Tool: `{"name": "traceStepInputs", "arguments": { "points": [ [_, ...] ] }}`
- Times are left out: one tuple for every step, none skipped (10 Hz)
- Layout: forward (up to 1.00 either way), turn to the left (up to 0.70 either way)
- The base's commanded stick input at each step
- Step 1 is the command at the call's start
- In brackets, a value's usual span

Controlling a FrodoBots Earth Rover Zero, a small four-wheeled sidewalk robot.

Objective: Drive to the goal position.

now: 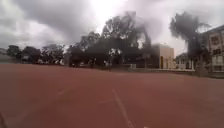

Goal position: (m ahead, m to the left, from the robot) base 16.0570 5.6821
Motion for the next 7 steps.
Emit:
{"name": "traceStepInputs", "arguments": {
  "points": [
    [0.7,0.0],
    [0.7,0.0],
    [0.7,0.0],
    [0.7,0.0],
    [0.7,0.0],
    [0.7,0.0],
    [0.7,0.0]
  ]
}}
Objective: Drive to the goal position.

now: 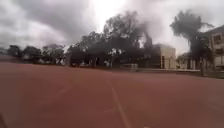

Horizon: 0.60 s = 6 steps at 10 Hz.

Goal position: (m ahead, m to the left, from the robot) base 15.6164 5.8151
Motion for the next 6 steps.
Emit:
{"name": "traceStepInputs", "arguments": {
  "points": [
    [0.7,0.0],
    [0.7,0.0],
    [0.7,0.0],
    [0.7,0.0],
    [0.7,0.0],
    [0.7,0.0]
  ]
}}
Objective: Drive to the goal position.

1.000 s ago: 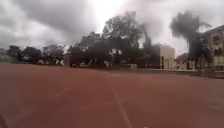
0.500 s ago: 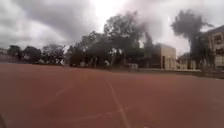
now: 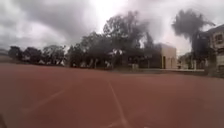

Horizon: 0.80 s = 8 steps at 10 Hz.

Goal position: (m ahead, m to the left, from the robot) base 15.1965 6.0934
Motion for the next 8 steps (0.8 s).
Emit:
{"name": "traceStepInputs", "arguments": {
  "points": [
    [0.7,0.0],
    [0.7,0.0],
    [0.7,0.0],
    [0.7,0.0],
    [0.7,0.0],
    [0.7,0.0],
    [0.7,0.0],
    [0.7,0.0]
  ]
}}
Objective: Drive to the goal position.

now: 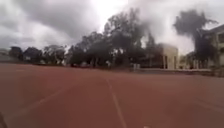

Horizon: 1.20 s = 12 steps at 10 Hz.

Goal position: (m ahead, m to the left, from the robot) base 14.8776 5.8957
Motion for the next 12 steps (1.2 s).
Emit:
{"name": "traceStepInputs", "arguments": {
  "points": [
    [0.7,0.0],
    [0.7,0.0],
    [0.7,0.0],
    [0.7,0.0],
    [0.7,0.0],
    [0.7,0.0],
    [0.7,0.0],
    [0.7,0.0],
    [0.7,0.0],
    [0.7,0.0],
    [0.7,0.0],
    [0.7,0.0]
  ]
}}
